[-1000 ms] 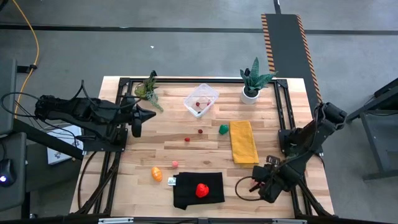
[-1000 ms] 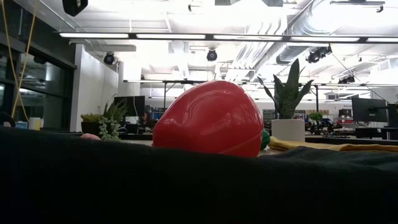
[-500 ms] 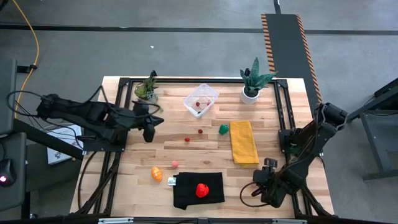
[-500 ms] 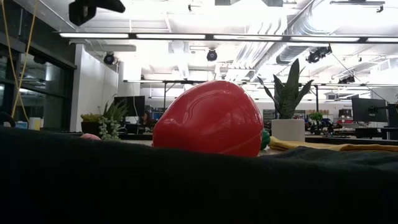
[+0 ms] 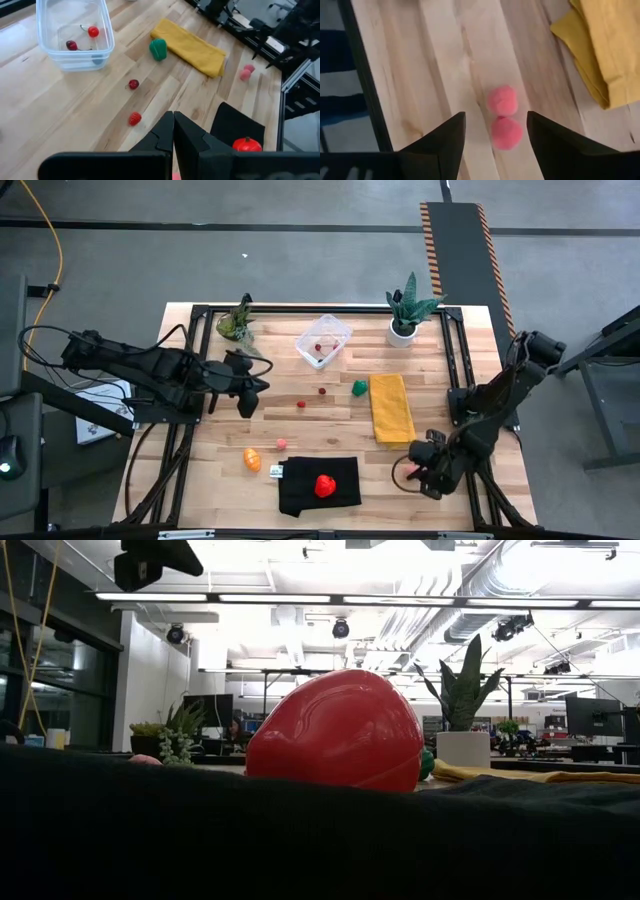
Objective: Pick and placing Produce into tupperware
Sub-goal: Put the middle pink peach into the transparent bin
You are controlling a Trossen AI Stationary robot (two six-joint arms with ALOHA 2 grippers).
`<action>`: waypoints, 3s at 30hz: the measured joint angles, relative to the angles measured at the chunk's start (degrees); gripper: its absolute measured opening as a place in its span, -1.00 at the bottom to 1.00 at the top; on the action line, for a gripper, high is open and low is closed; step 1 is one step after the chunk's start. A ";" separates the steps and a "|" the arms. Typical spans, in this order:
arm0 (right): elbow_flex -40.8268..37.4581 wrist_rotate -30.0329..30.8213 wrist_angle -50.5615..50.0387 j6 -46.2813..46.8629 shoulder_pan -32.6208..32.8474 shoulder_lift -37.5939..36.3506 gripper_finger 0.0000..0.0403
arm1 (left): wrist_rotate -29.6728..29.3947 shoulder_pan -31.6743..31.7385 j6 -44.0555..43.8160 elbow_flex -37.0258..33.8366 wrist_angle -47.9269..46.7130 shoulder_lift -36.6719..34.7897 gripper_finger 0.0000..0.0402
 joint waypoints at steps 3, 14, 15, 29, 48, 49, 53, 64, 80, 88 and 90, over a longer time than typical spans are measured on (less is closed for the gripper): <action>-2.34 -1.85 2.77 -1.29 -1.91 -1.17 -0.06 | -0.01 0.00 -0.60 0.00 0.01 -0.11 -1.00; -3.91 -6.06 5.10 -7.08 -6.00 -1.00 -0.11 | -0.17 0.00 -0.96 0.00 -0.05 -0.08 -1.00; -3.91 -6.08 5.14 -7.40 -6.23 -0.71 -0.11 | -0.17 0.02 -0.94 0.00 -0.11 -0.08 -1.00; -2.90 -8.19 6.70 -11.84 -6.30 5.90 -0.11 | -0.63 0.00 -0.74 0.00 -0.37 -0.08 -1.00; -2.90 -7.99 6.37 -10.26 -6.30 9.28 -0.11 | -0.66 0.01 -0.76 0.00 -0.79 -0.08 -1.00; -2.90 -7.69 6.25 -10.02 -6.30 9.28 -0.11 | -0.66 0.01 -0.76 0.00 -0.79 -0.08 -1.00; -2.90 -6.43 6.41 -9.06 -6.64 9.28 -0.11 | -0.68 0.00 -0.76 0.00 -0.79 -0.08 -1.00; -2.90 -6.25 8.13 -10.59 -8.09 9.28 -0.11 | -0.68 0.00 -0.79 0.00 -0.79 -0.08 -1.00; -2.99 -6.62 6.90 -10.55 -8.07 9.28 -0.28 | -0.66 0.01 -0.85 0.00 -0.76 -0.08 -1.00; -3.03 -6.59 7.65 -10.39 -8.07 9.28 -0.39 | -0.68 0.02 -0.92 0.00 -0.76 -0.06 -1.00; -3.05 -6.43 8.21 -10.11 -8.07 9.28 -0.39 | -0.66 0.02 -0.92 0.00 -0.76 -0.08 -1.00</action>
